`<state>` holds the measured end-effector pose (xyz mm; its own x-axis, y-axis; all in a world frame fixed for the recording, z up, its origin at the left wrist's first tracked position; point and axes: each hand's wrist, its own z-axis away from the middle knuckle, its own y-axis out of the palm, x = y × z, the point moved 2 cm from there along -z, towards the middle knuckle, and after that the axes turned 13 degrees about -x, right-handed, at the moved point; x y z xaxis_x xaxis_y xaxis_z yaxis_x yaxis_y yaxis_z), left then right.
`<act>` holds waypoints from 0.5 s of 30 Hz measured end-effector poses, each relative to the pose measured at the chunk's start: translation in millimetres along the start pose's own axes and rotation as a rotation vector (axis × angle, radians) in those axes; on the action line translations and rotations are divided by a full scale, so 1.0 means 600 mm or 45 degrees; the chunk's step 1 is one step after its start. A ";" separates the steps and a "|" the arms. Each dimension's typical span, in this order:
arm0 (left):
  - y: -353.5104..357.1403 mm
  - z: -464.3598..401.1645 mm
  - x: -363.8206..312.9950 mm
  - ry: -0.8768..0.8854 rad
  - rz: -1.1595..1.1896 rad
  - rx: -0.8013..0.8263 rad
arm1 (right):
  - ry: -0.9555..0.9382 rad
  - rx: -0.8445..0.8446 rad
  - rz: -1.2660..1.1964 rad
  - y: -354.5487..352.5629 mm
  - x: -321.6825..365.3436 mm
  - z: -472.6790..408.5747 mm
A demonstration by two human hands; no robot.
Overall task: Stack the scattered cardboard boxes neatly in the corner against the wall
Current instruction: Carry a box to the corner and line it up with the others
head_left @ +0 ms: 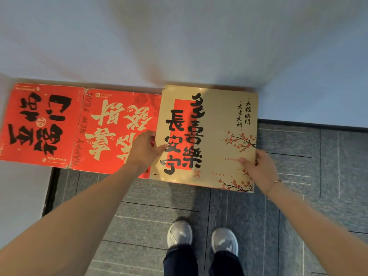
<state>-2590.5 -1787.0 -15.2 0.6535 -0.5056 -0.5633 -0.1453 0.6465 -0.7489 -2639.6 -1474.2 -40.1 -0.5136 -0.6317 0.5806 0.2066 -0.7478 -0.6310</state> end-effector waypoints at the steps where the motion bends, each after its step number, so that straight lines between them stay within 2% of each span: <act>1: 0.003 -0.004 0.005 0.009 0.006 -0.009 | 0.003 -0.011 -0.012 0.005 -0.003 -0.003; 15: 0.037 0.005 0.059 0.098 0.023 0.001 | 0.059 -0.029 -0.101 0.037 -0.047 0.007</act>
<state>-2568.3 -1788.8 -50.8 0.5918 -0.5361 -0.6019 -0.1558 0.6566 -0.7380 -2617.0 -1473.5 -68.4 -0.5654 -0.5600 0.6055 0.1449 -0.7901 -0.5955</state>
